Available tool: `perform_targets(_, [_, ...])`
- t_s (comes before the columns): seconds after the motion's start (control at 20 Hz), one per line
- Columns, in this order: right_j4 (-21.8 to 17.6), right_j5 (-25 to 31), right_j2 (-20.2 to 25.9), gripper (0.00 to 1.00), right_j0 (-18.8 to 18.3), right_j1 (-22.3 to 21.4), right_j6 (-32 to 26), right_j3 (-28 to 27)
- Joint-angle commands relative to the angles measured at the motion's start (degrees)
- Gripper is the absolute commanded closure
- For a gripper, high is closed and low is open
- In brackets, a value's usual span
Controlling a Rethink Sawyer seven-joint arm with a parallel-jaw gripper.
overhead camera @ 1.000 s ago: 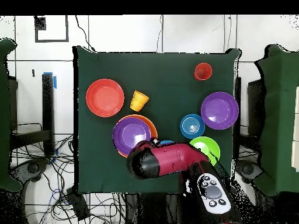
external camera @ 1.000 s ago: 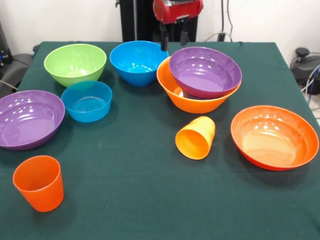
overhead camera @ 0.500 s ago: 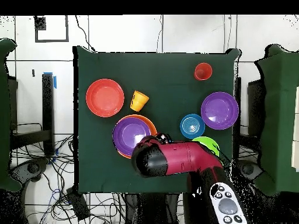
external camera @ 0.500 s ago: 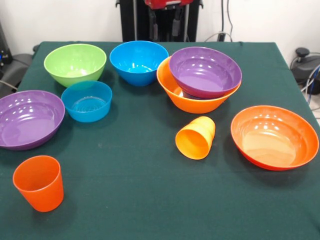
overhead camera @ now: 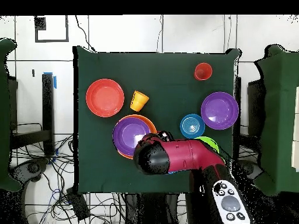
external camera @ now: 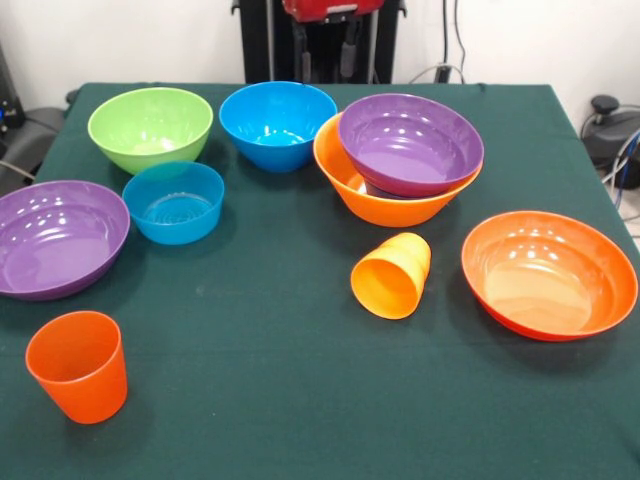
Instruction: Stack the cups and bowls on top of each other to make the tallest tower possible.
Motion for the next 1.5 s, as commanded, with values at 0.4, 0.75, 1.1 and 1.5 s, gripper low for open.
perform_targets(0.4, [-4.4,4.1,4.1,0.00,-5.0,5.0,-4.4,-1.7])
perform_targets(0.75, [-5.9,5.0,5.2,0.00,-8.0,4.7,-6.6,-1.4])
perform_targets(1.1, [-5.9,6.4,6.1,0.00,-8.3,4.2,-5.9,-1.7])
perform_targets(1.5, [-5.7,8.6,7.2,0.00,-9.0,5.8,-6.4,-3.8])
